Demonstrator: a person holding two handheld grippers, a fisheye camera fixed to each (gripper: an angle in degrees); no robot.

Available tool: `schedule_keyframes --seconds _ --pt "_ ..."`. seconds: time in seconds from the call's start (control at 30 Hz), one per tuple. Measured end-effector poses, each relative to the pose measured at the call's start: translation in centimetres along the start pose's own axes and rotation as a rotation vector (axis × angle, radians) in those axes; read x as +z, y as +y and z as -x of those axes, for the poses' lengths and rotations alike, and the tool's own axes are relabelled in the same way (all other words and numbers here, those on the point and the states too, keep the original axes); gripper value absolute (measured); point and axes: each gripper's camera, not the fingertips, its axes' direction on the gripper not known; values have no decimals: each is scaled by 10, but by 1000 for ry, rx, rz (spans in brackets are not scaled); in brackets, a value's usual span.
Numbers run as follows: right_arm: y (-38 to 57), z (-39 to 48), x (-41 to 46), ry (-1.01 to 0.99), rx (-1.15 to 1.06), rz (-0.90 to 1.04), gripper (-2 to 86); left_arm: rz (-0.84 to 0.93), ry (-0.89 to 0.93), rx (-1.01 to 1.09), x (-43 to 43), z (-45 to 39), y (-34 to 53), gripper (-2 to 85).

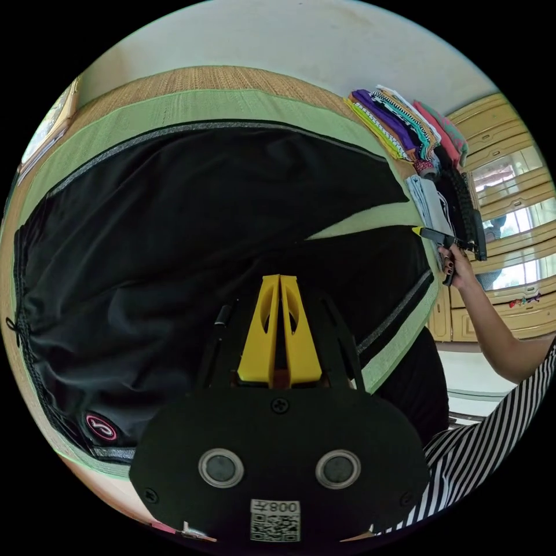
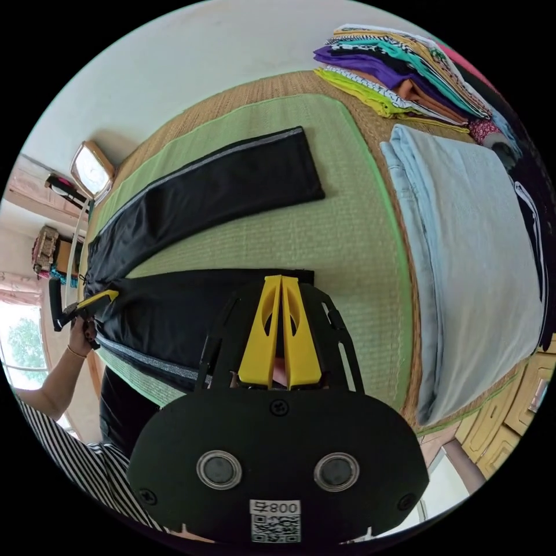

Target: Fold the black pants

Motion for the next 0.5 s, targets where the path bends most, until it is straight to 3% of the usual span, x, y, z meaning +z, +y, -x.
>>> schedule_keyframes --seconds 0.17,0.3,0.5 --pt "-17 0 -19 26 -3 -9 0 -26 7 3 -13 -10 -4 0" --pt "32 21 -38 -3 -50 -43 1 -81 25 -37 -33 -4 31 0" --pt "82 22 -23 -24 -53 22 1 12 13 -82 -22 -1 71 0"
